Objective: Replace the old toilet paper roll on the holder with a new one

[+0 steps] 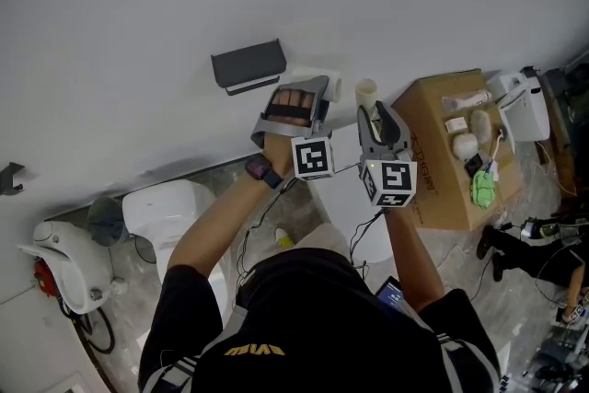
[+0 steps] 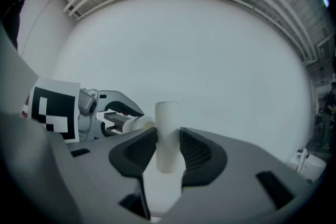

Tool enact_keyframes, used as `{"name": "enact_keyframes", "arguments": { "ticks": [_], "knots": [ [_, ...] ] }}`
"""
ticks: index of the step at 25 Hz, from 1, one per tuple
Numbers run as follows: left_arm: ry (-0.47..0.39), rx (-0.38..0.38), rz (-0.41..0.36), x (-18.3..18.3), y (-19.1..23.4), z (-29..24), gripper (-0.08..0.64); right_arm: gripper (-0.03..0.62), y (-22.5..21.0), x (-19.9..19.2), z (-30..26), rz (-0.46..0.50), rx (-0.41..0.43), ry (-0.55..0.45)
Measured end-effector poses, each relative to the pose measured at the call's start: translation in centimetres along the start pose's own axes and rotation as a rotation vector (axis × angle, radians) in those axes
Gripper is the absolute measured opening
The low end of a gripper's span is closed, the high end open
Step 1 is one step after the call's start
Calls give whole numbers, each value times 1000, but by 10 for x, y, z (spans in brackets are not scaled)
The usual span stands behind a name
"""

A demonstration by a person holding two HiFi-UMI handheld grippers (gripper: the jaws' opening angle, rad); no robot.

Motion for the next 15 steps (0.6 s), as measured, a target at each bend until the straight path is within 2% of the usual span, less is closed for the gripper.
{"name": "enact_keyframes", "arguments": {
  "ticks": [4,7,10,15],
  "knots": [
    [23,-31,-28,-9,-14,-7,253,138,-2,-2,2,5,-5,4],
    [30,-60,-10,-15,-21,-11,253,138,-3,-3,3,4,-11,7],
    [50,-65,-5,-25,-25,-12,253,138,-1,-3,1,4,-11,8],
    [92,-69,-42,-43,-36,-17,253,138,2,-3,-2,3,-6,9]
  ]
}}
Point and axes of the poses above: the fingertips, and each gripper's own axes: z backward along the fingers, y to its left, x out of its top, the point moved 4 cm from there along z, backward along the fingers, and after that the axes turned 11 degrees about -y, right-handed, at the moved point
